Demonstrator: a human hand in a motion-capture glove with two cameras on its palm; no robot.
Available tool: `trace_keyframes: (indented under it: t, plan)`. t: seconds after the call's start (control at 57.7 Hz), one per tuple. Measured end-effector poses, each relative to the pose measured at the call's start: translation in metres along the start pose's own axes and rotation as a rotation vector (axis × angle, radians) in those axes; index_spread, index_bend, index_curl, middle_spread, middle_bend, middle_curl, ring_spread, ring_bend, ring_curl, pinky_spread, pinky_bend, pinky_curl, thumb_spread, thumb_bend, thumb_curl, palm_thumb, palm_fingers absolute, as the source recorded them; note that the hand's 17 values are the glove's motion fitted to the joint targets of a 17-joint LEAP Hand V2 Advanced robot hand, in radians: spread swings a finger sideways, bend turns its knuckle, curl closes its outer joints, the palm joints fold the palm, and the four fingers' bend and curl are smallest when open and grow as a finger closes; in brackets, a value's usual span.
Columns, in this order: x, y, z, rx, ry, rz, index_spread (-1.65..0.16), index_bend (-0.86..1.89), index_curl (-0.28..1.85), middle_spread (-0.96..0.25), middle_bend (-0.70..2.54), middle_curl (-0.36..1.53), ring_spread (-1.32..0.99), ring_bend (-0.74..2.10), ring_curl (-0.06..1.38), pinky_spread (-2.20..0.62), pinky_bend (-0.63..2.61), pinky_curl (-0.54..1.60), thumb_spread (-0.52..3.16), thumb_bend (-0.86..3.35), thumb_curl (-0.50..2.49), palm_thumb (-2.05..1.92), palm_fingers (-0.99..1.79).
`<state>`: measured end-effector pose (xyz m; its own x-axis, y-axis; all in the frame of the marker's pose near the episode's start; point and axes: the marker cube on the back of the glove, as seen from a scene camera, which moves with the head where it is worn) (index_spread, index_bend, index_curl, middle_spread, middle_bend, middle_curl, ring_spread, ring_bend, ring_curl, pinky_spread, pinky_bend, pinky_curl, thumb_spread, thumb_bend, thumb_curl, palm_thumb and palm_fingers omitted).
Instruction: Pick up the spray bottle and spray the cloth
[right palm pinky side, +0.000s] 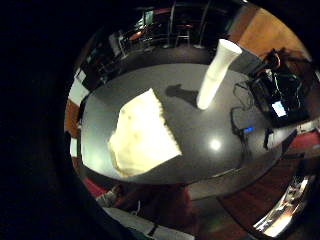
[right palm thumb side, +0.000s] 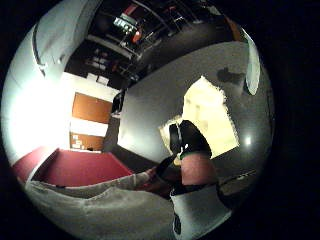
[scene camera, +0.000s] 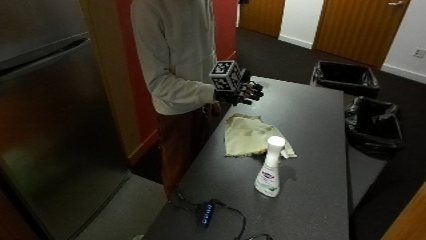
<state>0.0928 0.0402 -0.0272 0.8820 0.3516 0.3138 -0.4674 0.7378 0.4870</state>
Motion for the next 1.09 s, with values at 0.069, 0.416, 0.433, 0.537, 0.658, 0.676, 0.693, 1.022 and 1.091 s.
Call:
trace_keyframes:
  t: [0.069, 0.416, 0.433, 0.537, 0.658, 0.676, 0.693, 1.022, 1.091]
  plan:
    - [0.01, -0.001, -0.003, 0.053, -0.025, 0.049, -0.36, 0.12, 0.27, -0.03, 0.25, 0.33, 0.02, 0.23, 0.23, 0.22, 0.29, 0.32, 0.96, -0.02, 0.43, 0.77, 0.2]
    - [0.056, -0.013, -0.006, 0.343, -0.179, 0.279, -0.27, 0.1, 0.22, -0.03, 0.28, 0.35, 0.02, 0.32, 0.27, 0.2, 0.34, 0.35, 0.97, -0.03, 0.44, 0.77, 0.18]
    - [0.058, -0.014, -0.005, 0.357, -0.187, 0.29, -0.27, 0.1, 0.21, -0.03, 0.28, 0.35, 0.02, 0.32, 0.27, 0.2, 0.35, 0.35, 0.97, -0.03, 0.44, 0.77, 0.18]
    - [0.069, -0.02, -0.001, 0.413, -0.241, 0.346, -0.25, 0.11, 0.21, -0.03, 0.29, 0.35, 0.02, 0.34, 0.28, 0.2, 0.36, 0.36, 0.97, -0.03, 0.45, 0.77, 0.16]
    - [0.082, -0.028, 0.009, 0.471, -0.288, 0.391, -0.23, 0.12, 0.2, -0.01, 0.29, 0.36, 0.03, 0.33, 0.28, 0.2, 0.38, 0.36, 0.97, -0.03, 0.45, 0.77, 0.14]
    - [0.084, -0.03, 0.01, 0.479, -0.294, 0.399, -0.23, 0.12, 0.21, -0.01, 0.29, 0.36, 0.04, 0.33, 0.28, 0.2, 0.38, 0.36, 0.97, -0.03, 0.45, 0.77, 0.14]
    - [0.085, -0.032, 0.011, 0.488, -0.299, 0.406, -0.23, 0.12, 0.21, -0.01, 0.28, 0.36, 0.04, 0.33, 0.28, 0.2, 0.38, 0.36, 0.97, -0.03, 0.45, 0.77, 0.13]
    - [0.12, -0.066, 0.034, 0.723, -0.357, 0.534, -0.21, 0.12, 0.21, 0.01, 0.28, 0.36, 0.07, 0.36, 0.29, 0.2, 0.38, 0.36, 0.97, -0.03, 0.45, 0.76, 0.13]
    - [0.122, -0.067, 0.04, 0.686, -0.393, 0.581, -0.21, 0.12, 0.21, 0.01, 0.29, 0.36, 0.07, 0.37, 0.29, 0.2, 0.38, 0.36, 0.97, -0.03, 0.45, 0.77, 0.13]
